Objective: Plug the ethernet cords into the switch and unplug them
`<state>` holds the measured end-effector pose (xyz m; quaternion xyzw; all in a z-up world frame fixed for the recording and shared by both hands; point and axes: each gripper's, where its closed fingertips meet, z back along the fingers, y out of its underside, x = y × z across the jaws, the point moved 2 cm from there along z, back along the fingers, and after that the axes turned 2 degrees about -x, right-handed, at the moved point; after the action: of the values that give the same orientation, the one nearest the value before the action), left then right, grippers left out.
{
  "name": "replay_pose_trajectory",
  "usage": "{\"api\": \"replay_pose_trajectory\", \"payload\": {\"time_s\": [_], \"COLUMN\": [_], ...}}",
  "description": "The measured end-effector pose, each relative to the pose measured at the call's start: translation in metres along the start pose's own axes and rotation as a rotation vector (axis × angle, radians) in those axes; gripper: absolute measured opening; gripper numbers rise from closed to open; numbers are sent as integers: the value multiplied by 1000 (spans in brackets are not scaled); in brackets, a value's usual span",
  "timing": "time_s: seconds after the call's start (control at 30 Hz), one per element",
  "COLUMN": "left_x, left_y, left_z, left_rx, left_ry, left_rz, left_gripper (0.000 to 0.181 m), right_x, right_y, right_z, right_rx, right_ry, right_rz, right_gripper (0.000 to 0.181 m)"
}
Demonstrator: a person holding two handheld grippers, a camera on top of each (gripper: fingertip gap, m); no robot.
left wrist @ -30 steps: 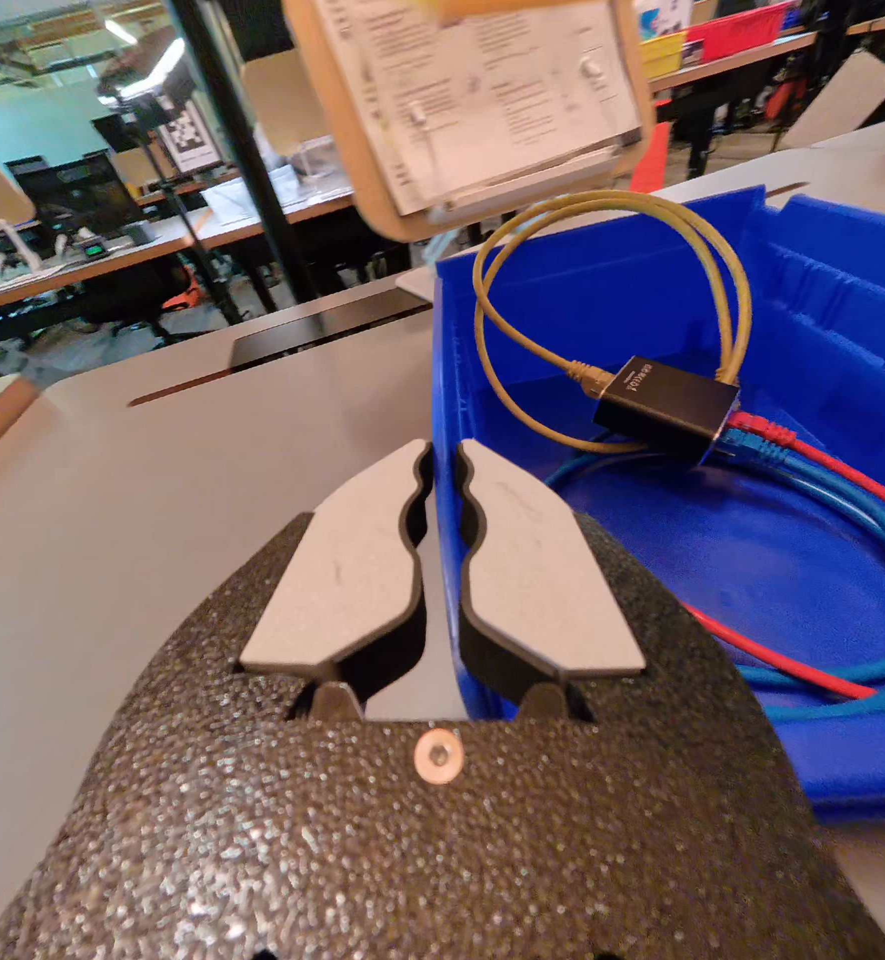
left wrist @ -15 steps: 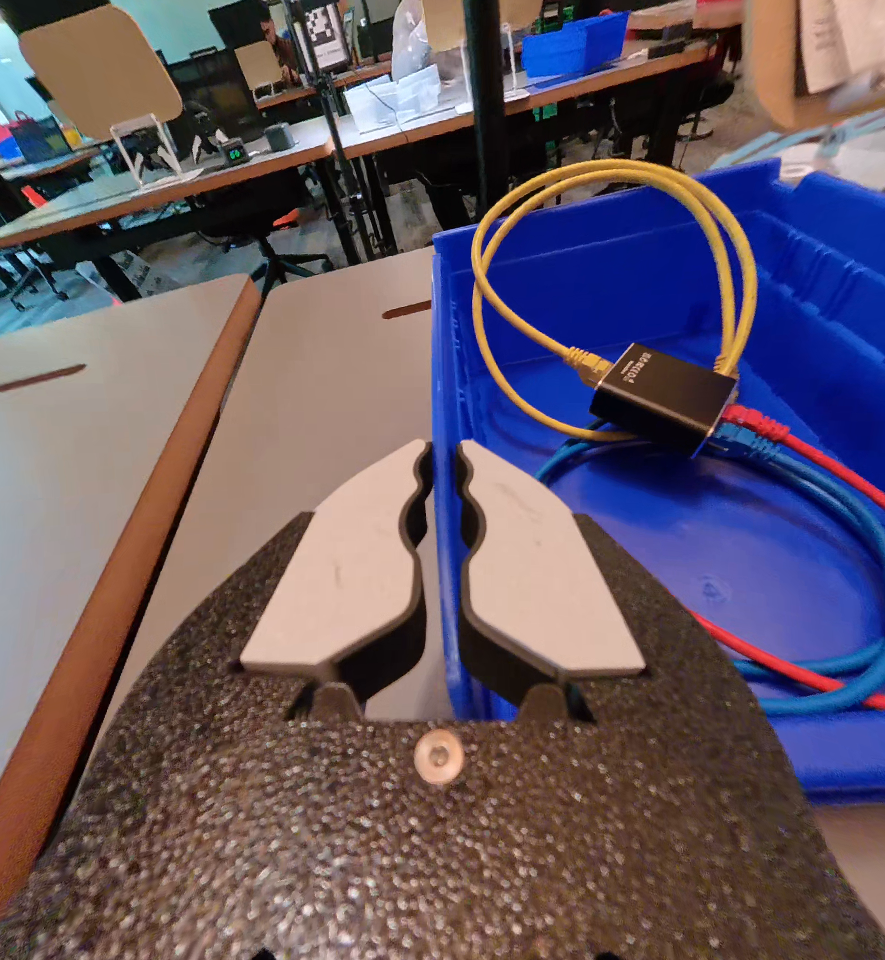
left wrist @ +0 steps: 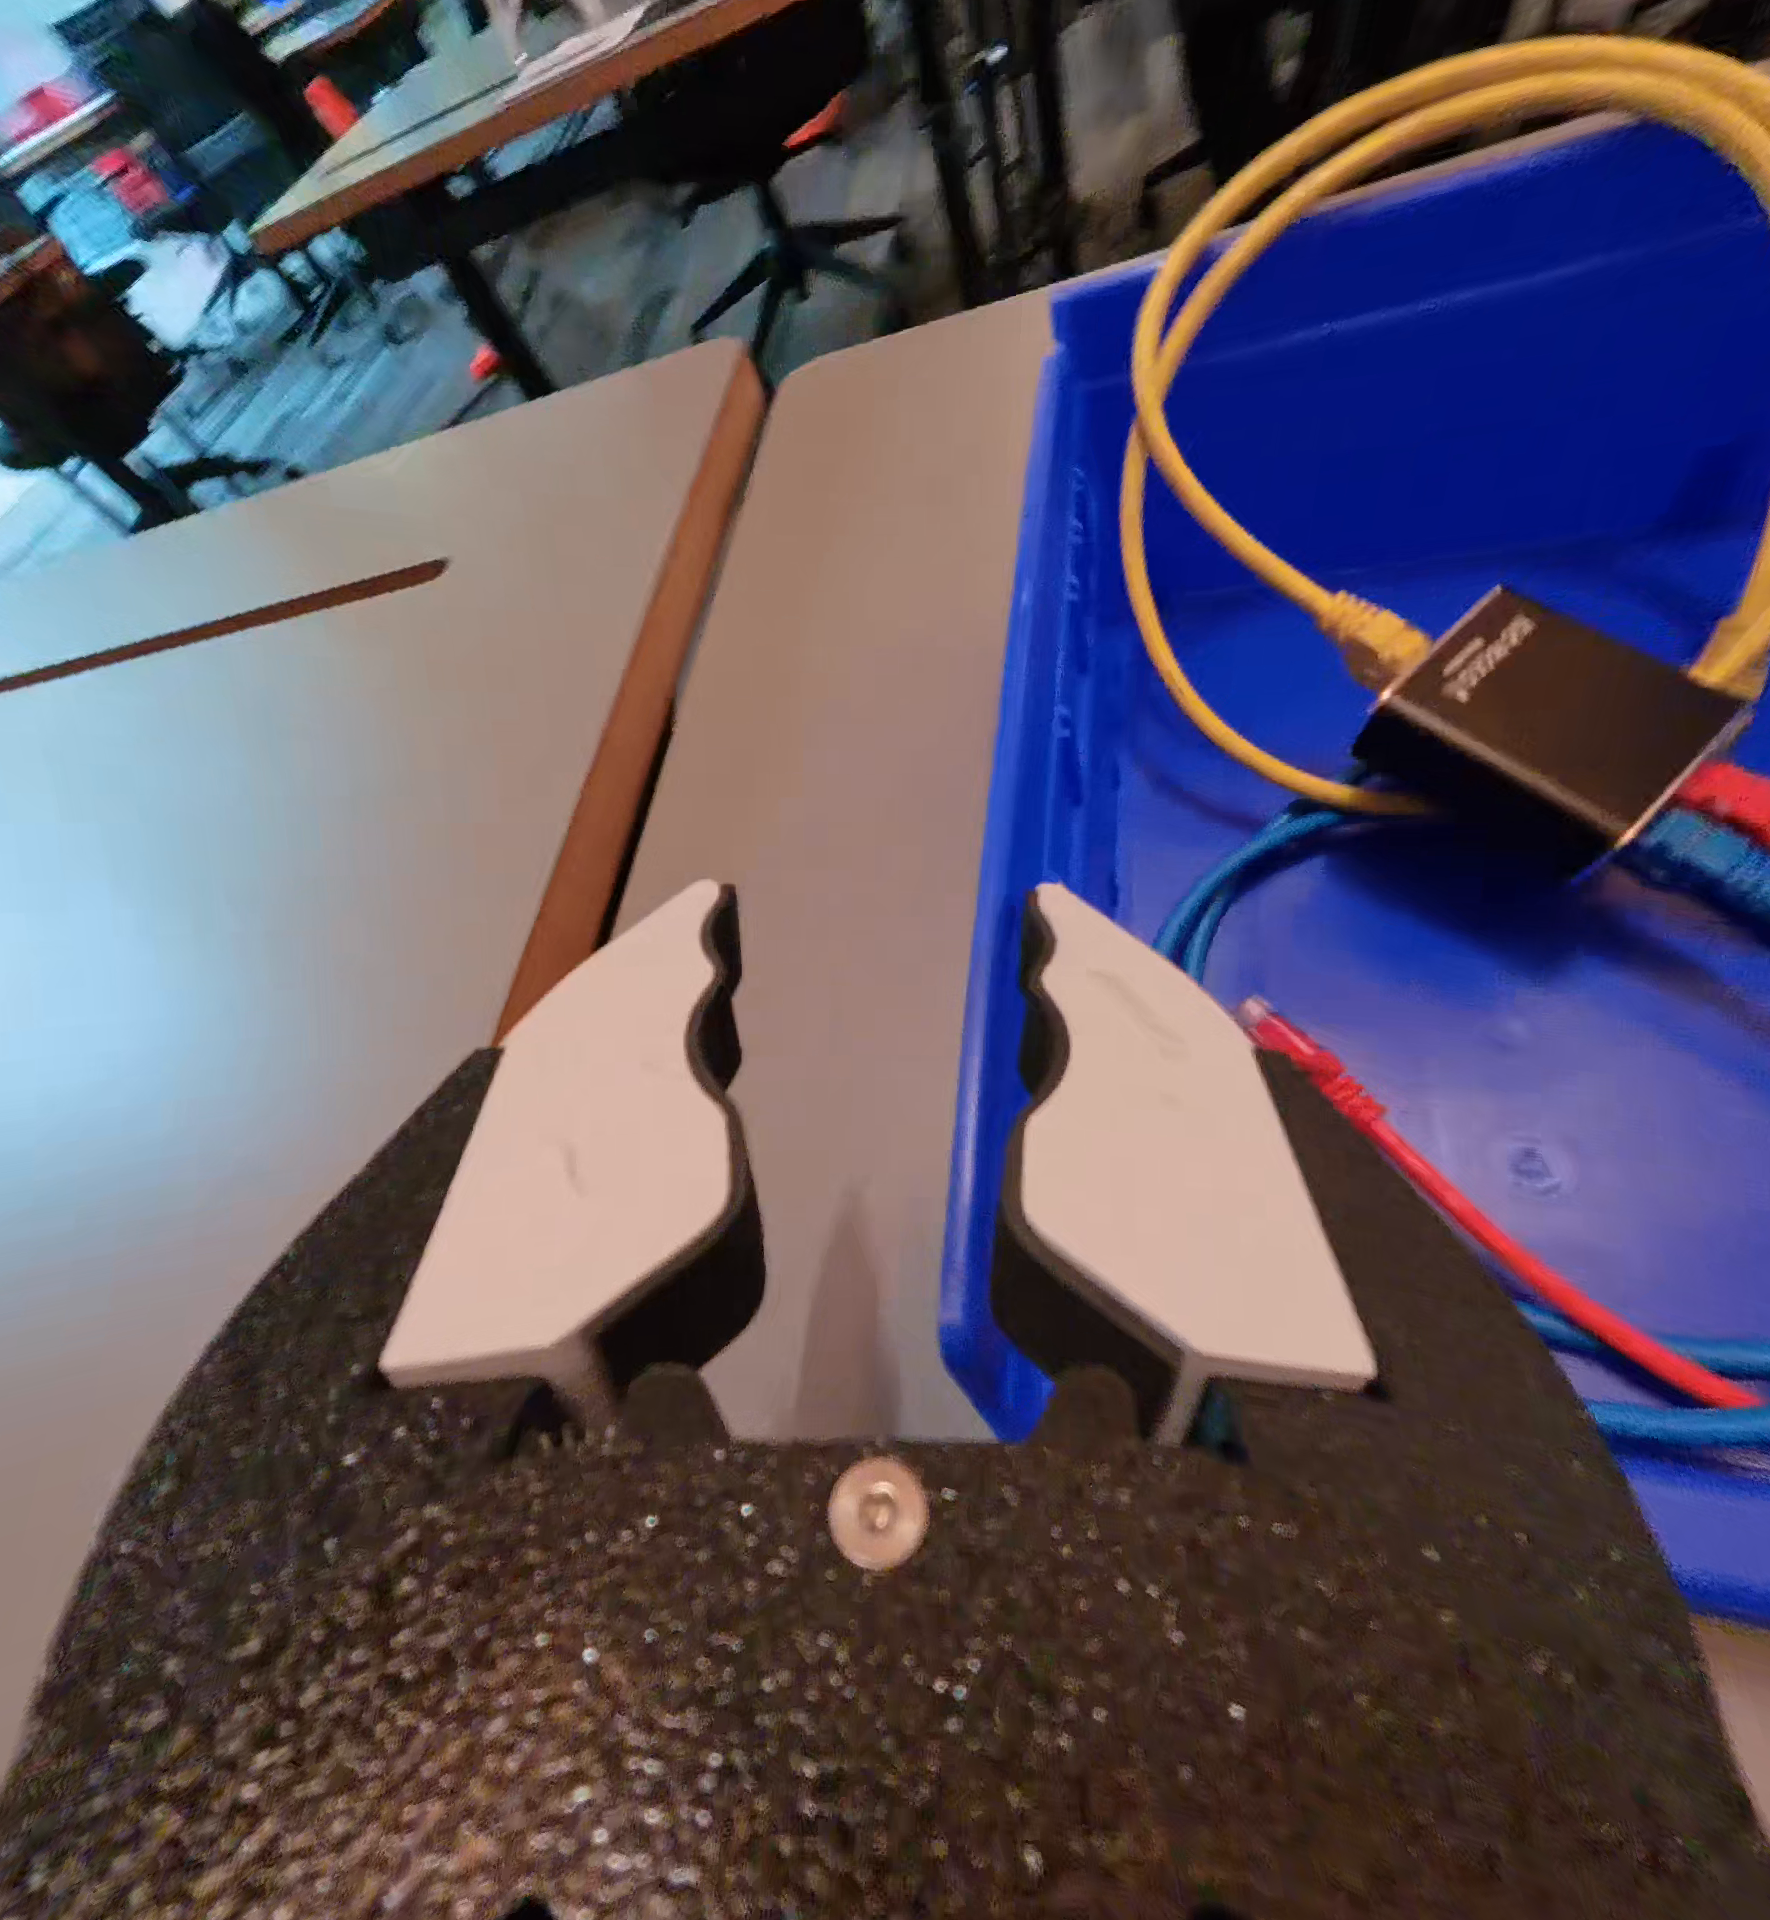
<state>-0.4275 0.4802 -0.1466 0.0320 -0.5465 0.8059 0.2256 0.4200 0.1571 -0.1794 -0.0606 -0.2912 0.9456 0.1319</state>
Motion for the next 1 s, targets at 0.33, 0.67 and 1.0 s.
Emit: {"api": "replay_pose_trajectory", "payload": {"time_s": [0.33, 0.67, 1.0], "left_x": [-135, -159, -145], "left_y": [-52, -11, -96], "left_z": [8, -51, 3], "left_rx": [285, 441, -46], "left_ry": [624, 691, 998], "left_rz": [617, 1081, 925], "left_gripper": [71, 62, 24], "right_x": [104, 182, 216], "right_y": [-40, 12, 19], "right_z": [92, 109, 111], "right_rx": [-469, -539, -586], "right_ry": [-71, -260, -375], "right_rz": [214, 399, 402], "right_gripper": [86, 78, 76]}}
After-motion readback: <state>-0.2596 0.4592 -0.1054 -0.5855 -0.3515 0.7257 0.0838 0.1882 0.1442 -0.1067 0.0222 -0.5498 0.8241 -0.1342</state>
